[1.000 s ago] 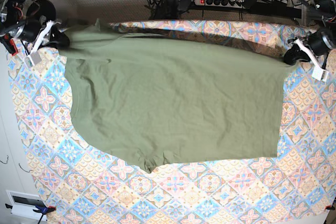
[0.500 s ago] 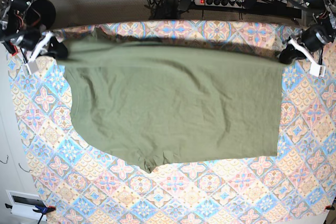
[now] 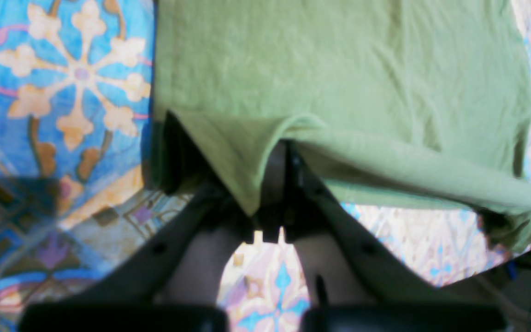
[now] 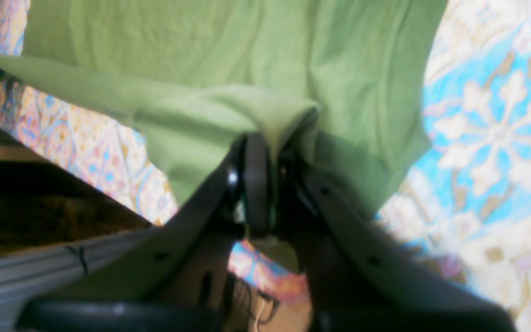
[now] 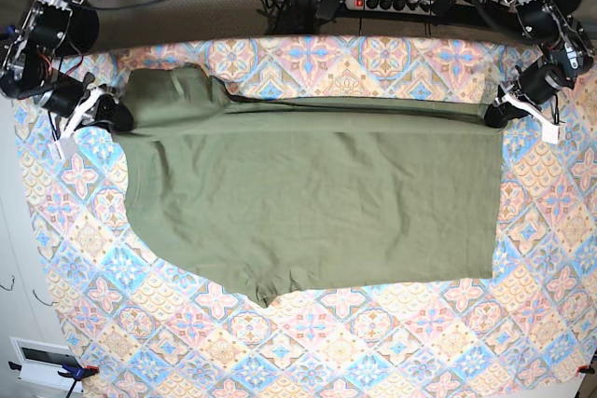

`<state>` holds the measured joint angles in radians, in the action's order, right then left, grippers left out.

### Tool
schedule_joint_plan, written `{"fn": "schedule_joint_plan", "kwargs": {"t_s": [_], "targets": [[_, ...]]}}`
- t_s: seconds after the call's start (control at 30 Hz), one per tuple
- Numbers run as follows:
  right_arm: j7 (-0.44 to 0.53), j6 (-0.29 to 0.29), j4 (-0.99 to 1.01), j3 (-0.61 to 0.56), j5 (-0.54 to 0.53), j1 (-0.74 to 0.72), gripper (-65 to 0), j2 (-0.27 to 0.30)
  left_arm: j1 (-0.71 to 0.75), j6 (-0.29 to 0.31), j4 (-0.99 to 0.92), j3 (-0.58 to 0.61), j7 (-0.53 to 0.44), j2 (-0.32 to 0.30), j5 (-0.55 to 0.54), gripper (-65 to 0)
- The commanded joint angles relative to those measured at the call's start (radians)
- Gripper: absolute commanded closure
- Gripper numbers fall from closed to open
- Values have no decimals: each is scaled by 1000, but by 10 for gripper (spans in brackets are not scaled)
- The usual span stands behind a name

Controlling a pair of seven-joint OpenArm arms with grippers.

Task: Layout the t-shirt on the table in an organized manner, then fold the t-shirt properly
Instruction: 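Release the t-shirt edge with both grippers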

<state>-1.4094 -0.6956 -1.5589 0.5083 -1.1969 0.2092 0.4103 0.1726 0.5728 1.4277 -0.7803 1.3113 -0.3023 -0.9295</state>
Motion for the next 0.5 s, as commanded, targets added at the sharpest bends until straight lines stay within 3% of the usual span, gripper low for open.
{"fn": "schedule_joint_plan", "kwargs": {"t_s": [0.0,0.3,0.47], "targets": [[18,-3,2,6,-21,-21,-10,22,-26,2,12,-1,-28,-22,-21,0],[18,-3,111,2,-21,-110,-11,19,-92,0,12,-1,-31,-4,-13,0],[25,-3,165,-52,-21,-166,-11,19,-127,0,12,-1,-31,35,85,0]]}}
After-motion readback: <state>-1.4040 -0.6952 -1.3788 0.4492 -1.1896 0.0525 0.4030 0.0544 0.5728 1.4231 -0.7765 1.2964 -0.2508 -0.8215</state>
